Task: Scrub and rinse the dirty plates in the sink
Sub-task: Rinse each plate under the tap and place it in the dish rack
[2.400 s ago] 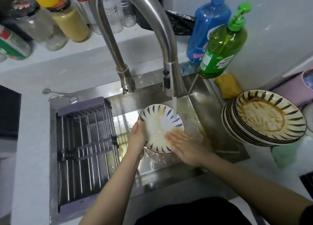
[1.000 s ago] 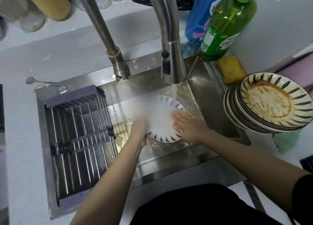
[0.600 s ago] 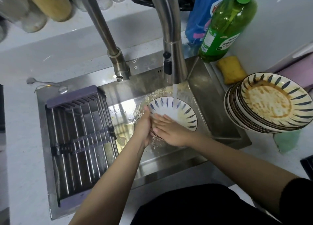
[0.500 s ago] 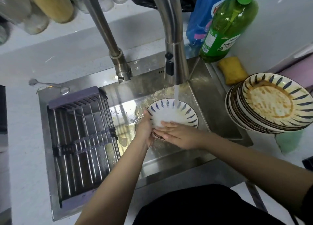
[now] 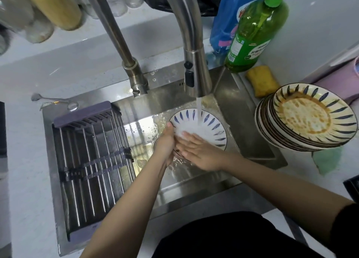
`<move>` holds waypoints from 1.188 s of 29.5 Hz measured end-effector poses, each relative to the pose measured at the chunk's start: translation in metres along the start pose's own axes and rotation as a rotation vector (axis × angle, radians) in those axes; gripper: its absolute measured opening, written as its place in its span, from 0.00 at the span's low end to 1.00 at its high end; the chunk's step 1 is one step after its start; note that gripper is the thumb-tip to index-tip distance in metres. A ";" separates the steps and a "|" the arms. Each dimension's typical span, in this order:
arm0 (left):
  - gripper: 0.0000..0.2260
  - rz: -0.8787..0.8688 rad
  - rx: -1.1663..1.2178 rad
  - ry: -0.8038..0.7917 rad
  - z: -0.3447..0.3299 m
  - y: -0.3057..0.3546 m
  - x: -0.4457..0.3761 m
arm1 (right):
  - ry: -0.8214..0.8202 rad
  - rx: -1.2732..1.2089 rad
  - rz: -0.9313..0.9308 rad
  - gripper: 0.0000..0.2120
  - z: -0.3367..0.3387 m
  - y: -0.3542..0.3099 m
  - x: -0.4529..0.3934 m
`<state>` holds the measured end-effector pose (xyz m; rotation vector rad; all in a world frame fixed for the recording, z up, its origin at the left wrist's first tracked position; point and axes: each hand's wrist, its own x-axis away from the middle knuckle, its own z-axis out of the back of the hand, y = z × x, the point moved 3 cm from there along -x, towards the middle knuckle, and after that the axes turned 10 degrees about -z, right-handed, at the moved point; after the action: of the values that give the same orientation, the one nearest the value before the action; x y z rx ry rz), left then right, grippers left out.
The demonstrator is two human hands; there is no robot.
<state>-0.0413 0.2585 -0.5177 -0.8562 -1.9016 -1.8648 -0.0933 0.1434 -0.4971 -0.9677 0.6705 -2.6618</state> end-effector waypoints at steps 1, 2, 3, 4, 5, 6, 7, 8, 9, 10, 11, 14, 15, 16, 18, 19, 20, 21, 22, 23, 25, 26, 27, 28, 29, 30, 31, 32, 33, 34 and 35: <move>0.25 0.001 0.013 0.030 0.004 0.001 -0.002 | -0.008 0.019 0.035 0.20 0.000 0.006 0.009; 0.24 -0.005 0.019 0.046 0.006 0.002 -0.004 | -0.003 0.045 0.055 0.20 0.002 0.013 0.018; 0.23 -0.003 0.015 0.044 0.005 0.002 -0.004 | 0.014 0.075 0.060 0.20 0.002 0.020 0.025; 0.24 -0.005 0.015 0.035 0.004 0.002 -0.004 | 0.041 0.112 0.044 0.21 0.002 0.025 0.029; 0.25 0.001 0.010 0.024 0.001 0.002 -0.001 | 0.080 0.140 0.001 0.23 0.001 0.030 0.028; 0.26 -0.005 0.000 0.024 0.001 0.001 -0.001 | 0.128 0.153 -0.075 0.26 0.001 0.034 0.023; 0.25 -0.010 -0.009 0.015 -0.001 0.000 0.000 | 0.170 0.140 -0.180 0.28 0.003 0.037 0.016; 0.25 -0.018 -0.025 -0.003 -0.004 -0.001 0.001 | 0.190 0.106 -0.291 0.28 0.006 0.039 0.007; 0.25 -0.021 -0.046 -0.024 -0.005 -0.001 0.003 | 0.190 0.047 -0.370 0.27 0.007 0.039 -0.002; 0.25 -0.012 -0.042 -0.036 -0.006 -0.003 0.003 | 0.171 -0.012 -0.404 0.27 0.010 0.036 -0.012; 0.26 0.001 -0.035 -0.038 -0.006 -0.005 0.004 | 0.146 -0.060 -0.388 0.26 0.011 0.029 -0.020; 0.25 0.006 -0.044 -0.038 -0.003 -0.003 -0.002 | 0.096 -0.074 -0.204 0.25 0.010 0.005 -0.030; 0.26 0.031 -0.029 -0.037 -0.002 -0.004 -0.004 | 0.067 -0.092 -0.148 0.24 0.008 0.000 -0.027; 0.27 0.042 0.001 -0.022 0.000 -0.004 -0.006 | 0.027 -0.115 -0.098 0.23 0.007 -0.004 -0.021; 0.23 0.031 0.052 0.040 0.003 -0.003 -0.009 | -0.066 -0.124 -0.010 0.22 0.006 -0.001 -0.003; 0.20 0.026 0.060 0.086 0.006 -0.002 -0.012 | -0.091 -0.102 0.013 0.22 0.006 0.005 0.009; 0.17 0.029 0.059 0.136 0.010 -0.002 -0.016 | -0.093 -0.063 0.007 0.22 0.007 0.015 0.020; 0.17 0.038 0.055 0.159 0.012 -0.002 -0.019 | -0.061 -0.004 -0.009 0.22 0.008 0.027 0.030; 0.17 0.051 0.052 0.157 0.012 -0.001 -0.019 | -0.007 0.060 -0.022 0.24 0.009 0.037 0.037; 0.18 0.080 0.052 0.139 0.010 0.000 -0.019 | 0.065 0.106 -0.028 0.27 0.010 0.043 0.041; 0.17 0.158 0.073 0.075 0.004 -0.003 -0.017 | 0.220 0.071 -0.043 0.28 0.010 0.040 0.043; 0.17 0.184 0.095 0.037 -0.001 -0.001 -0.013 | 0.316 0.005 -0.038 0.25 0.008 0.037 0.041; 0.16 0.193 0.123 -0.007 -0.008 0.002 -0.008 | 0.409 -0.069 -0.048 0.22 0.007 0.034 0.040; 0.15 0.178 0.176 -0.030 -0.014 0.005 -0.006 | 0.494 -0.136 -0.081 0.20 0.007 0.030 0.037; 0.15 0.144 0.231 -0.033 -0.020 0.006 -0.005 | 0.532 -0.204 -0.142 0.17 0.009 0.027 0.036; 0.16 0.098 0.280 -0.023 -0.024 0.008 -0.006 | 0.549 -0.247 -0.203 0.15 0.011 0.025 0.035; 0.16 0.038 0.290 -0.009 -0.029 0.009 -0.004 | 0.553 -0.282 -0.249 0.13 0.013 0.024 0.033; 0.16 -0.039 0.239 -0.006 -0.034 0.007 -0.004 | 0.546 -0.327 -0.297 0.11 0.014 0.023 0.030; 0.17 -0.130 0.122 -0.024 -0.040 0.006 -0.002 | 0.531 -0.426 -0.346 0.08 0.016 0.023 0.028; 0.20 -0.219 -0.028 -0.055 -0.047 0.005 -0.001 | 0.527 -0.579 -0.390 0.05 0.019 0.024 0.025; 0.22 -0.310 -0.191 -0.088 -0.053 0.007 0.005 | 0.524 -0.762 -0.428 0.04 0.021 0.025 0.023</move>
<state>-0.0494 0.2071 -0.5052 -0.7434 -2.0292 -2.2554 -0.0952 0.1066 -0.4824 -0.5684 1.8752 -3.1082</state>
